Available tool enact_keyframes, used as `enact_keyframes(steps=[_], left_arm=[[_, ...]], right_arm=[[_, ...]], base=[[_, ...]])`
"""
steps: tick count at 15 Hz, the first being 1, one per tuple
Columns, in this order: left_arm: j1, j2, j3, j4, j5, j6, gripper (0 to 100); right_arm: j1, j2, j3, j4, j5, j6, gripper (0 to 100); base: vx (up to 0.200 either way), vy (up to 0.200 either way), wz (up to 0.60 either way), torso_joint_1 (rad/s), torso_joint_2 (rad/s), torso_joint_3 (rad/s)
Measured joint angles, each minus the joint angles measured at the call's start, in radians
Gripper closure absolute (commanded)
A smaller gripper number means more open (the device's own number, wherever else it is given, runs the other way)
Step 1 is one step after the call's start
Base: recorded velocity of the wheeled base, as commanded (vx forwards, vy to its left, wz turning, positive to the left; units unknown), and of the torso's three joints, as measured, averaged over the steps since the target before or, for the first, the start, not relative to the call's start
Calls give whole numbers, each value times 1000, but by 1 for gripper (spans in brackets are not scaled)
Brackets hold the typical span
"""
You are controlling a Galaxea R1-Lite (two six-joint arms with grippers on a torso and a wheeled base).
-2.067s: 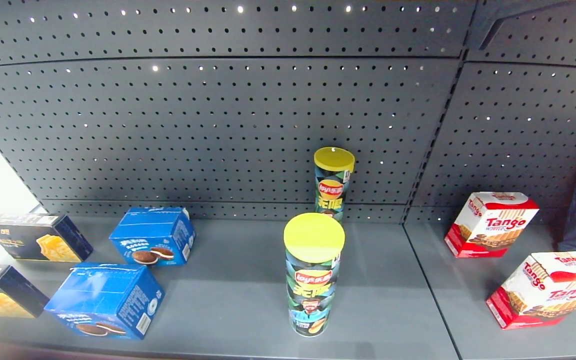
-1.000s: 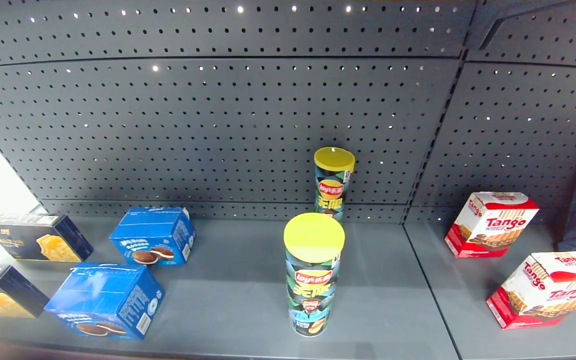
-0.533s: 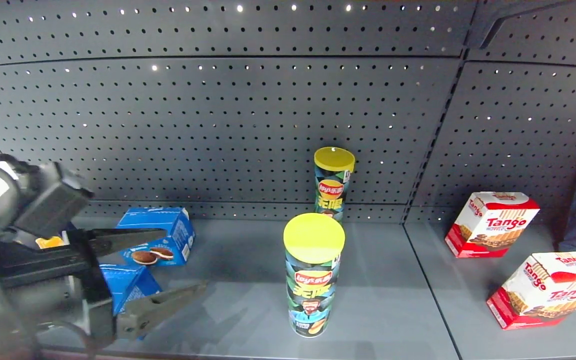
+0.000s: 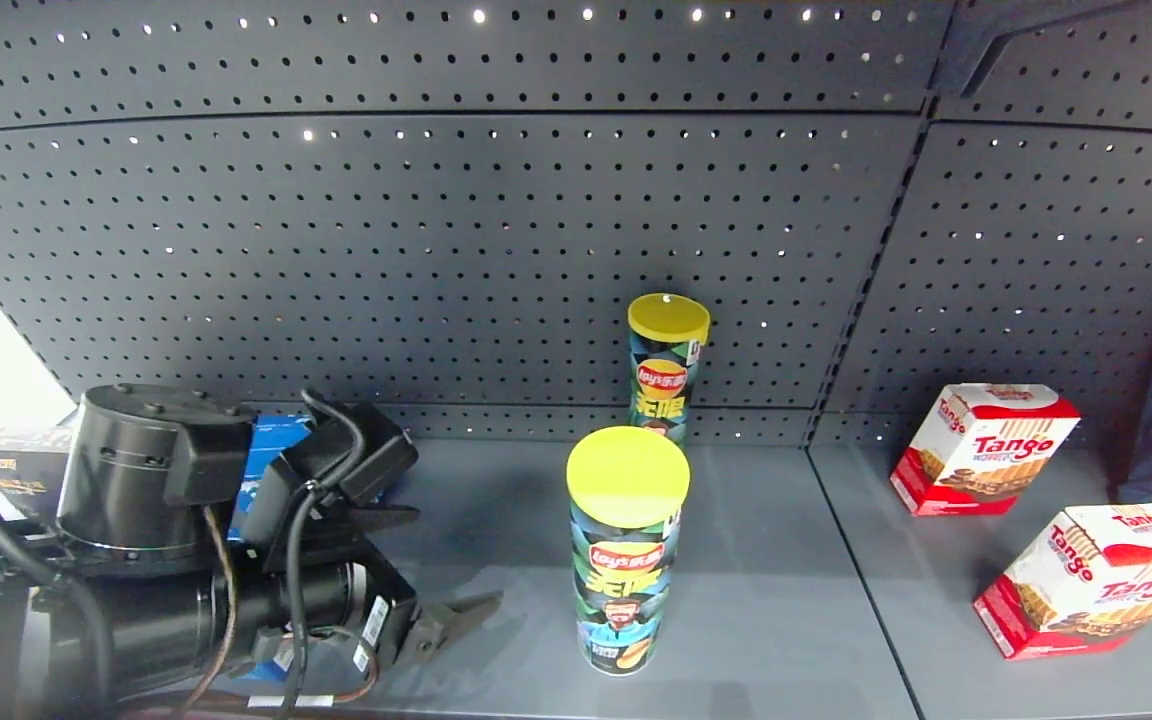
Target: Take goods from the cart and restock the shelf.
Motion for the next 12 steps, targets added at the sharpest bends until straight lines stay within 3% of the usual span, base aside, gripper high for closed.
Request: enact_keyframes(steps=[6, 9, 12], left_arm=[[-61, 75, -32, -32, 4, -3, 0], [-76, 116, -81, -31, 54, -6, 0], [-82, 147, -97, -31, 60, -6, 0]], right_arm=[[0, 0, 0, 0, 0, 0, 0], [0, 0, 0, 0, 0, 0, 0], [0, 0, 0, 0, 0, 0, 0]], base=[[0, 0, 0, 0, 0, 0], [0, 0, 0, 0, 0, 0], [0, 0, 0, 0, 0, 0]])
